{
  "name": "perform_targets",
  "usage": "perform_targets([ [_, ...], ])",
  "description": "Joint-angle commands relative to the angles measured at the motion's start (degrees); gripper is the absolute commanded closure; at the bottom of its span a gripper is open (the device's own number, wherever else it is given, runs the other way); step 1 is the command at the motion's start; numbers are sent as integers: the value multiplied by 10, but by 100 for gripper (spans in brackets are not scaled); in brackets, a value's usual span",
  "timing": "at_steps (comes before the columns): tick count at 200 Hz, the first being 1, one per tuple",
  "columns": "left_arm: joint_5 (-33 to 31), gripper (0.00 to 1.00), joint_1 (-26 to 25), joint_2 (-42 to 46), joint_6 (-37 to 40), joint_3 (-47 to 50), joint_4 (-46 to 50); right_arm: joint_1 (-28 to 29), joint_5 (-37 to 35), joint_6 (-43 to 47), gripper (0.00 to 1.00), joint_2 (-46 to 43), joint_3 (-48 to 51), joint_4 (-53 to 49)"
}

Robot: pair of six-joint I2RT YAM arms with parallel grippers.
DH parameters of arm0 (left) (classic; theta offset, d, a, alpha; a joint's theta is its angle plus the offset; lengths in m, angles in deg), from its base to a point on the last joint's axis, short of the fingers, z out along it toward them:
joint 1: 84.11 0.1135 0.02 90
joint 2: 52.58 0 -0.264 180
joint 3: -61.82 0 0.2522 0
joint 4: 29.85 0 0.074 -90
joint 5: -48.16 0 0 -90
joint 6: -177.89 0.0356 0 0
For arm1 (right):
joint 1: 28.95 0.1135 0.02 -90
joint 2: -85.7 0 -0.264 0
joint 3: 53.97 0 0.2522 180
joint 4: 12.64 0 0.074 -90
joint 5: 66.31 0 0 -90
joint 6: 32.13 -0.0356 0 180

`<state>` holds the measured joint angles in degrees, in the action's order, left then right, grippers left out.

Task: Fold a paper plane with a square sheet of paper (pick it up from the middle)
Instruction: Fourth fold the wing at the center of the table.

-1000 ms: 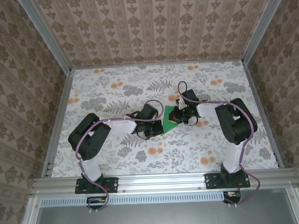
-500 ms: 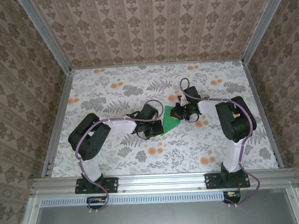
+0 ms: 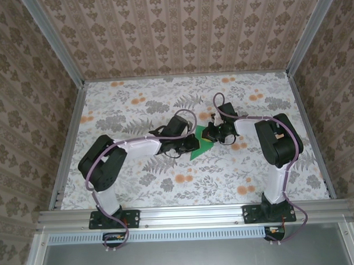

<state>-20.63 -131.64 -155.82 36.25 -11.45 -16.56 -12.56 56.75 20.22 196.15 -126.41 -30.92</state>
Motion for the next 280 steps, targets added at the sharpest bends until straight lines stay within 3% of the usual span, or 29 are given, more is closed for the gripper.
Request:
perform_targets([
  [1,8,87,5,-39,23,-34,6,2,-5,8,92,16,6,-12],
  [94,18,88,19,-119,28,-64,-5,1,-6,8,92,27,4,-23],
  [181,64,91,20,-47,74,26,26,1,-38,11,92,55,-10,-69],
  [280,62,92,10,-23,99,65,77,1,-50,15,93,59,-11,-86],
])
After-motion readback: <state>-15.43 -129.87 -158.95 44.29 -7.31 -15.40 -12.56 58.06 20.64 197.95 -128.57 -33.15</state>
